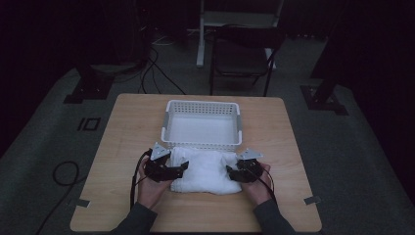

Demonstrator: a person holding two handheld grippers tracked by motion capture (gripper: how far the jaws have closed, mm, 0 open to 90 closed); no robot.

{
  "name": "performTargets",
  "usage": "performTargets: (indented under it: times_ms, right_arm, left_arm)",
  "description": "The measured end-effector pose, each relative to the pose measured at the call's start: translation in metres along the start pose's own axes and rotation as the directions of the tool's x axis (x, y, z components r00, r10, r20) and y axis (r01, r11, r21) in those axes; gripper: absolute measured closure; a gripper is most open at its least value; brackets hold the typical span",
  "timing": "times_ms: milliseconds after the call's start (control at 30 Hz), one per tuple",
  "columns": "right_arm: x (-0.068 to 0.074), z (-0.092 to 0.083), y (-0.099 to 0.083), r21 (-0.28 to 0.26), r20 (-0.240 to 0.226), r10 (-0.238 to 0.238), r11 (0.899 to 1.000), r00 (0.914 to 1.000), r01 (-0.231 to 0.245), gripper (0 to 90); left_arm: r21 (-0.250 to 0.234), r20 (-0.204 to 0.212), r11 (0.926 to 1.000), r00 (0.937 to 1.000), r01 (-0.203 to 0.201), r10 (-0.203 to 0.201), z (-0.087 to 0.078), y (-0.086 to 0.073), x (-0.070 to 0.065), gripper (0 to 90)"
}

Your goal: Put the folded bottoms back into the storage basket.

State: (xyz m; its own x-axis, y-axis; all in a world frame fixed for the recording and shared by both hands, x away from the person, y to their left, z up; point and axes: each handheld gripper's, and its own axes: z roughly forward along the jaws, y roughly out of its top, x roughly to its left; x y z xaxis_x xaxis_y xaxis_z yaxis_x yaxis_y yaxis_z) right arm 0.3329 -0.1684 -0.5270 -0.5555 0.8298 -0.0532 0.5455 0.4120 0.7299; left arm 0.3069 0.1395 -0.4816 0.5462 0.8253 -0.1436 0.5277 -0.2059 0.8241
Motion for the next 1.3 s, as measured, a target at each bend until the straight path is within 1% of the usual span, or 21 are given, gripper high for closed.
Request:
performTargets:
  times_ms: [33, 67, 167, 300, 367, 467, 567, 633, 800, 933, 967, 1067, 1167, 1233, 1300]
  right_arm:
    - [0.0, 0.0, 0.0, -0.001, 0.0, 0.001, 1.0, 1.0, -0.001, 35.1]
    - [0.0, -0.001, 0.0, -0.001, 0.0, -0.001, 1.0, 1.0, 0.001, 35.1]
    - [0.0, -0.002, 0.0, -0.002, 0.0, -0.002, 1.0, 1.0, 0.002, 35.1]
    - [0.001, -0.003, 0.0, -0.008, 0.001, 0.003, 1.0, 1.0, -0.003, 35.0]
    - [0.0, -0.005, 0.0, -0.01, 0.003, 0.0, 1.0, 1.0, 0.0, 35.0]
    - [0.001, -0.008, 0.0, -0.018, 0.002, 0.001, 1.0, 1.0, -0.001, 34.9]
    - [0.001, -0.009, 0.0, -0.022, 0.0, 0.002, 1.0, 1.0, -0.002, 34.8]
    - [0.001, -0.01, -0.001, -0.022, 0.0, 0.002, 1.0, 1.0, -0.002, 34.8]
    - [0.001, -0.01, -0.001, -0.022, -0.001, 0.002, 1.0, 1.0, -0.002, 34.5]
    - [0.001, -0.012, -0.001, -0.026, 0.001, 0.004, 1.0, 1.0, -0.004, 33.9]
    - [0.0, -0.013, -0.001, -0.029, 0.003, 0.004, 1.0, 1.0, -0.004, 33.4]
    - [0.0, -0.017, 0.001, -0.039, 0.008, 0.018, 0.999, 0.9998, -0.018, 31.2]
    - [0.002, -0.024, 0.003, -0.058, 0.005, 0.021, 0.998, 0.9998, -0.021, 29.5]
    - [0.004, -0.026, 0.004, -0.066, -0.001, 0.018, 0.998, 0.9998, -0.018, 29.3]
    - [0.006, -0.028, 0.005, -0.069, -0.007, 0.007, 0.998, 1.0, -0.007, 29.1]
  left_arm:
    - [0.003, 0.004, 1.0, 1.0, 0.001, -0.001, 0.001, 0.0, -0.001, 14.1]
    - [0.004, -0.001, 1.0, 1.0, 0.0, 0.0, 0.002, 0.0, -0.002, 13.6]
    - [0.02, -0.024, 0.9998, 0.9997, -0.006, 0.006, 0.007, -0.002, -0.004, 11.9]
    - [0.046, -0.048, 0.9989, 0.9988, 0.005, -0.003, 0.014, -0.009, -0.001, 11.5]
    - [0.061, -0.068, 0.9981, 0.9976, 0.011, -0.006, 0.019, -0.013, 0.001, 11.5]
    - [0.089, -0.082, 0.996, 0.9966, 0.016, -0.008, 0.026, -0.019, 0.005, 11.8]
    - [0.128, -0.082, 0.9913, 0.9965, 0.029, -0.019, 0.032, -0.025, 0.007, 12.3]
    - [0.125, -0.077, 0.9916, 0.9968, 0.03, -0.021, 0.034, -0.026, 0.009, 12.1]
    - [0.114, -0.085, 0.9934, 0.9963, 0.012, -0.003, 0.037, -0.03, 0.011, 11.8]
    - [0.106, -0.089, 0.9942, 0.996, 0.019, -0.01, 0.038, -0.032, 0.012, 11.2]
    - [0.105, -0.094, 0.9943, 0.9955, 0.022, -0.012, 0.038, -0.032, 0.012, 10.9]
    - [0.107, -0.102, 0.9925, 0.9936, 0.06, -0.049, 0.039, -0.033, 0.013, 8.6]
    - [0.111, -0.109, 0.9904, 0.9915, 0.083, -0.07, 0.039, -0.033, 0.015, 4.4]
    - [0.11, -0.106, 0.9899, 0.9913, 0.089, -0.077, 0.037, -0.032, 0.016, 3.2]
    - [0.097, -0.118, 0.991, 0.9898, 0.092, -0.08, 0.032, -0.03, 0.018, 2.7]
